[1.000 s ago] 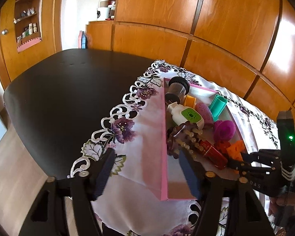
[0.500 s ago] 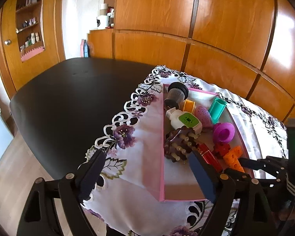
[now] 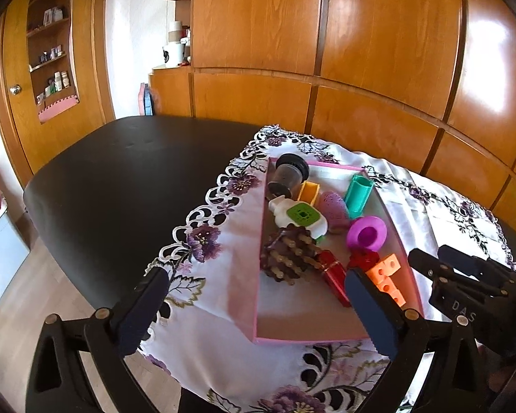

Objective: Organize rigid objects
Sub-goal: 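Withdraw both open tools from the tray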

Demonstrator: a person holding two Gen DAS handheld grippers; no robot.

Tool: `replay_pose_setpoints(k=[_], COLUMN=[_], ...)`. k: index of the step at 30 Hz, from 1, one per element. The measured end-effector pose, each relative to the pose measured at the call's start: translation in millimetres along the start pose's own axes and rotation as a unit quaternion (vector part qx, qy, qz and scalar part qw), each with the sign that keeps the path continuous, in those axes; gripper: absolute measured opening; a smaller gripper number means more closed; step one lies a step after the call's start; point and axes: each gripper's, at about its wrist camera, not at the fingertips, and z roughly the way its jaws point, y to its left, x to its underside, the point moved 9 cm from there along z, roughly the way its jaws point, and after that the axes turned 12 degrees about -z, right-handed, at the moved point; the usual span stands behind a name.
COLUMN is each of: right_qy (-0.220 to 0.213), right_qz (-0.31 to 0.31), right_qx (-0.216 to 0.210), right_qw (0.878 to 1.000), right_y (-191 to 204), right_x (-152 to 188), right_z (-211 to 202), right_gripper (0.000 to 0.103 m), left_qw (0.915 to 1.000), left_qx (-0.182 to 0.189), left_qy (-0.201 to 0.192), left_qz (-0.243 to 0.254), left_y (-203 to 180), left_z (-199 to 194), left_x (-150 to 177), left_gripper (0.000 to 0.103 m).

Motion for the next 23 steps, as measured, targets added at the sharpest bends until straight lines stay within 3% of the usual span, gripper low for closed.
replay_pose_setpoints(k=[7,23], right_qy=[-0.026,-0.02], right_qz=[0.014,-0.005], right_qx=[0.031,0.025], right_qw=[0.999,0.999], right_y=[-5,9], right_x=[-1,2], right_z=[-15,-11], right_gripper=[0.052,0.052], left_qw=[0.9998,0.9989], left_qx=[0.002,-0.015], left_qy=[-0.019,-0.043], left_qz=[-0.007,-0.014], left_y=[-7,5], left_z=[-12,-14], left_x=[2,-4], left_gripper=[0.103,0.103])
